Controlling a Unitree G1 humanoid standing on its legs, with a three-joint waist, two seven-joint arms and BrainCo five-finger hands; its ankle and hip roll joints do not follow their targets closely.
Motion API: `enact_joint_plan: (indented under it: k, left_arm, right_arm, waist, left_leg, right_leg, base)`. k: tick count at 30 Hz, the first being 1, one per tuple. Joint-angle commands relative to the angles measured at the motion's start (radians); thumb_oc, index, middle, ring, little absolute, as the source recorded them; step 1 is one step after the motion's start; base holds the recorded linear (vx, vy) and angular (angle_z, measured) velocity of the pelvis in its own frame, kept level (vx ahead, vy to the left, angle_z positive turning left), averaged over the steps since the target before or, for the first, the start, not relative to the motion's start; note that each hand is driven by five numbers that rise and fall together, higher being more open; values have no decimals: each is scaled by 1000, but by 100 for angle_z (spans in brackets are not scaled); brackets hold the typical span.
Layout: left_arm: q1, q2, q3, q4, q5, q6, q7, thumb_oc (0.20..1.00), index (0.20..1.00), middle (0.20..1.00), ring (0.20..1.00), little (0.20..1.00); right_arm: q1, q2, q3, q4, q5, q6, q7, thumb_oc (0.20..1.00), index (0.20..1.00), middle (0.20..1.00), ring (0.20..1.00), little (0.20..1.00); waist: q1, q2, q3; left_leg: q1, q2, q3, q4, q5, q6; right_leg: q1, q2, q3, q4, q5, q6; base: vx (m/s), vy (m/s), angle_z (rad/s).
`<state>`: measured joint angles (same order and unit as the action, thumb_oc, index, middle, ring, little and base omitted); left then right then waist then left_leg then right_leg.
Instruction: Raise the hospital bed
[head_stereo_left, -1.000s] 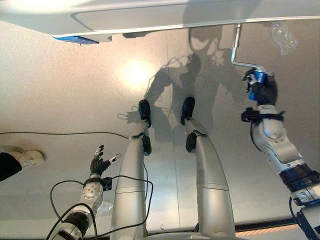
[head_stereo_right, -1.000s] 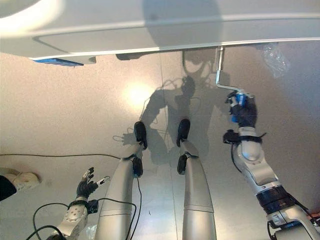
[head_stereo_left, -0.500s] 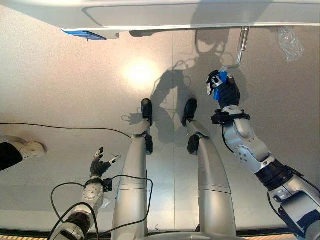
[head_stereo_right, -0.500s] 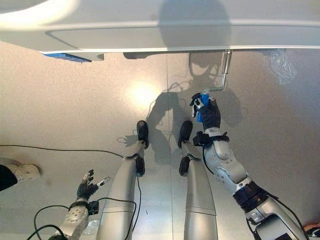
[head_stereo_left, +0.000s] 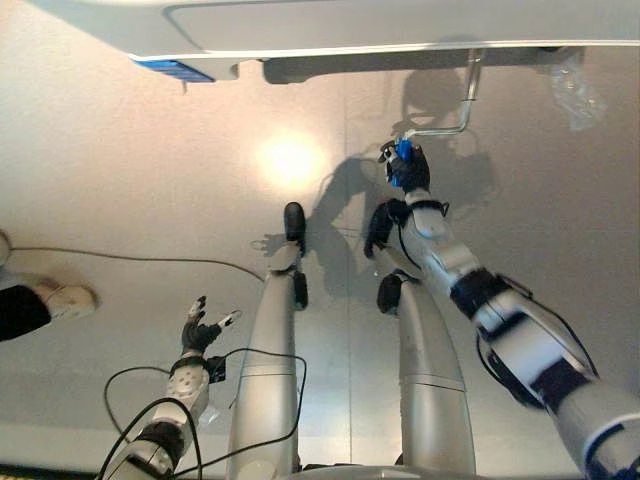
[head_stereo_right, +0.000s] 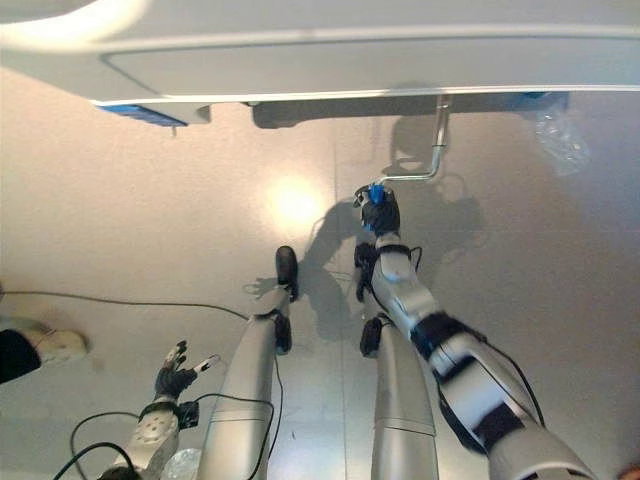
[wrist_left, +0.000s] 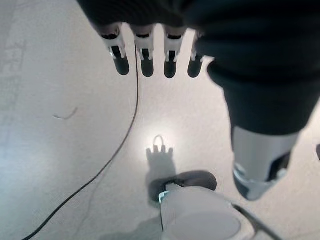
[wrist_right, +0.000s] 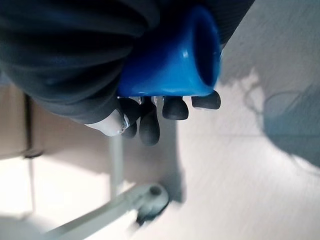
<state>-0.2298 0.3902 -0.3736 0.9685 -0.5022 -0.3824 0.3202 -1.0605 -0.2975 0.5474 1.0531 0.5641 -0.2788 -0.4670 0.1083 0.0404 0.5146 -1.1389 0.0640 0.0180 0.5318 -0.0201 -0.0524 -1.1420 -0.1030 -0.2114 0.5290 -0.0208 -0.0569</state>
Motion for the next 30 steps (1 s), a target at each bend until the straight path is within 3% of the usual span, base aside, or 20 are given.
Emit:
enact_joint_plan:
  k: [1,7,8,10,15,16,30]
  left_arm:
    - [-17,22,-58,2,47,-7,2,1000,1000,1000,1000,1000]
    - [-17,22,-58,2,46,-7,2,1000,1000,1000,1000,1000]
    - [-26,-1,-75,-27,89,2,-15,1000,1000,1000,1000,1000]
    - [-23,-5,-78,-37,96,1,-19,1000,1000,1000,1000,1000]
    - [-23,-5,-79,-37,96,1,-18,1000,1000,1000,1000,1000]
    - [-7,-11,-82,-88,99,1,-33,1000,1000,1000,1000,1000]
    - [36,-3,-76,-163,91,11,-47,1000,1000,1000,1000,1000]
  right_arm:
    - [-247,118,92,84,-93,10,77,200,200,200,200,200]
    - [-248,118,92,85,-93,9,78,200,200,200,200,200]
    - [-279,-2,23,319,-67,50,93,200,200,200,200,200]
    - [-278,-42,11,352,-74,60,93,200,200,200,200,200]
    - [-279,-42,11,353,-73,59,94,200,200,200,200,200]
    - [-241,-176,-48,422,-78,81,85,200,200,200,200,200]
    - [-82,-417,-230,472,10,72,34,200,200,200,200,200]
  waist:
    - [61,34,-14]
    - [61,34,-14]
    - [77,69,1]
    - [79,76,4]
    - [79,77,4]
    - [82,107,5]
    - [49,126,5]
  left_leg:
    - [-28,-81,-11,-21,7,16]
    - [-28,-80,-11,-20,6,16]
    - [-38,-90,-8,-10,0,18]
    - [-36,-92,-6,-12,-1,20]
    - [-36,-92,-6,-12,-1,20]
    - [-42,-96,2,-10,-4,20]
    - [-47,-93,15,11,-20,21]
  right_leg:
    - [-5,-75,32,62,-1,123]
    - [-5,-75,32,62,-1,123]
    - [-21,-77,36,83,-11,120]
    - [-21,-78,38,84,-12,119]
    - [-21,-78,38,84,-12,119]
    - [-35,-79,47,95,-21,116]
    - [-55,-72,73,128,-35,109]
  base:
    - [-17,5,5]
    - [-3,1,5]
    - [0,0,0]
    - [-18,1,16]
    - [-1,1,5]
    - [0,0,0]
    - [6,0,3]
